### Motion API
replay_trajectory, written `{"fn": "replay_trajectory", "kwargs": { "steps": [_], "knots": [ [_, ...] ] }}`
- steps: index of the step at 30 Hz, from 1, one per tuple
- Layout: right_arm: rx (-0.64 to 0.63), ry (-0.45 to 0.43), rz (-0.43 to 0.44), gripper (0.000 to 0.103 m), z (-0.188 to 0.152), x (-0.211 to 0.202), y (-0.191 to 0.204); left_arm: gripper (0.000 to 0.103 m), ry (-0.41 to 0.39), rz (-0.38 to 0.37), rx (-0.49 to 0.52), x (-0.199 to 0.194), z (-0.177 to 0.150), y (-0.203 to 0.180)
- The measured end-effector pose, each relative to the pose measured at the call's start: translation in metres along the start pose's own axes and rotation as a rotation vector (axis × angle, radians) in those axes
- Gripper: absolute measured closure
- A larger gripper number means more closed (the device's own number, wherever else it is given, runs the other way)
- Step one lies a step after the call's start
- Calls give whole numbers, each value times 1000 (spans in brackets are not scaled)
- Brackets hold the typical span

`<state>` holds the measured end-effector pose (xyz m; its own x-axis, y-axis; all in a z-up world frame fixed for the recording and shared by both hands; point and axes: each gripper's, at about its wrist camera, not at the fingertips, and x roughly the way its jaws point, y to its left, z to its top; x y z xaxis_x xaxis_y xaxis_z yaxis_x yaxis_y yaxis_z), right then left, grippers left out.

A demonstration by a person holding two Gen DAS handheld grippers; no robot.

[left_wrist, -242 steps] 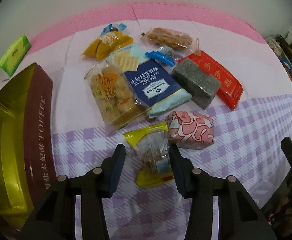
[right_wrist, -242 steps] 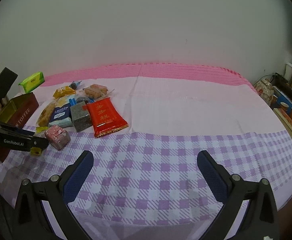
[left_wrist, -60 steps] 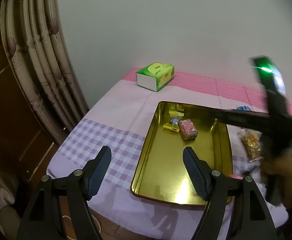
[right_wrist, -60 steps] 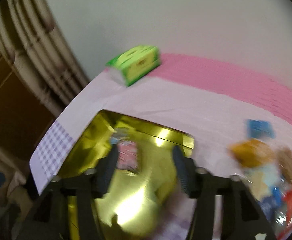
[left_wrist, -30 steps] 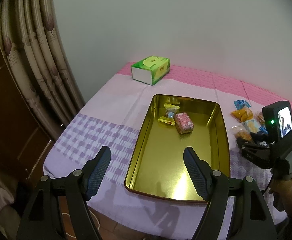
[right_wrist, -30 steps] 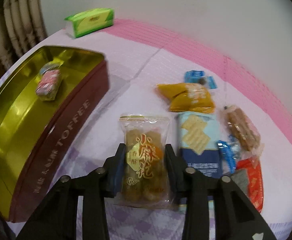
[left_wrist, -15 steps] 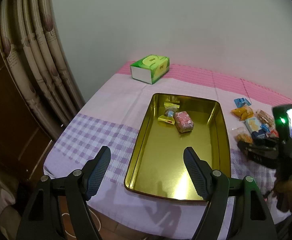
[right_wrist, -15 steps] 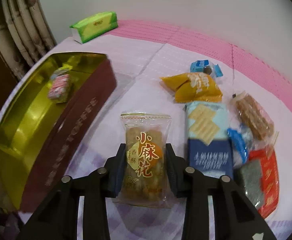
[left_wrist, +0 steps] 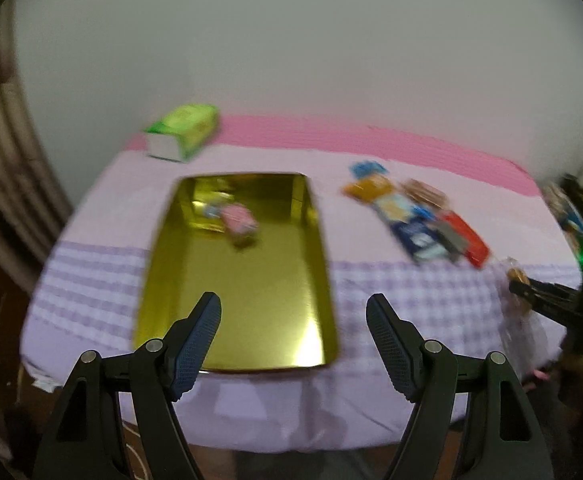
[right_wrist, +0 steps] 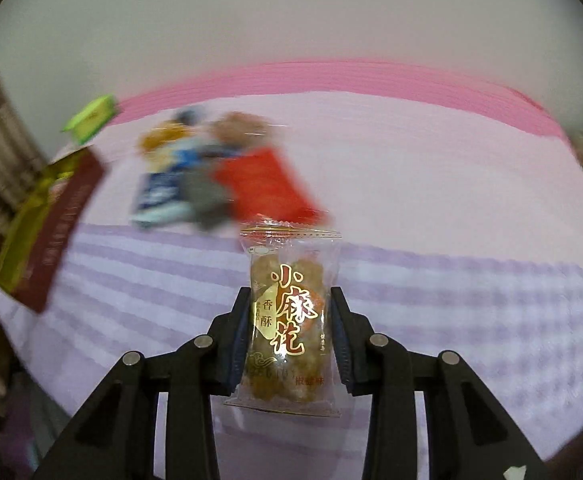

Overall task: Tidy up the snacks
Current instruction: 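Grasp the blue soda cracker pack with the left gripper while the right gripper holds the pastry bag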

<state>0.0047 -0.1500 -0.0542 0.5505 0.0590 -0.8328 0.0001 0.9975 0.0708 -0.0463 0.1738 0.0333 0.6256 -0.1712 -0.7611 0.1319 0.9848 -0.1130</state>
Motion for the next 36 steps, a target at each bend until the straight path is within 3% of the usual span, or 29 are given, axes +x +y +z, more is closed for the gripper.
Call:
{"fn": "replay_trajectory", "kwargs": {
  "steps": [6,8,17,20,23,25,30,36],
  "knots": [
    [52,-24,-77,69,-21,5,-52,28,113,-135,36,23,24,-47],
    [82,-39,-61,69,-26,6,-62,28,144,-181,50,35,37,-63],
    [96,-77,-27,68,-31,1,-66,28,254,-148,130,115,74,-119],
    [108,-84,-6,68,-35,-2,-72,31,317,-198,95,146,82,-123],
    [110,-88,2,68,-37,-4,-74,36,361,-190,55,177,92,-125],
    [112,-89,7,68,-36,-4,-74,44,385,-184,48,192,96,-127],
    [115,-91,13,68,-38,-7,-77,45,471,-190,39,228,103,-132],
    [112,-90,18,66,-37,-7,-77,45,491,-172,8,252,109,-132]
  ]
}}
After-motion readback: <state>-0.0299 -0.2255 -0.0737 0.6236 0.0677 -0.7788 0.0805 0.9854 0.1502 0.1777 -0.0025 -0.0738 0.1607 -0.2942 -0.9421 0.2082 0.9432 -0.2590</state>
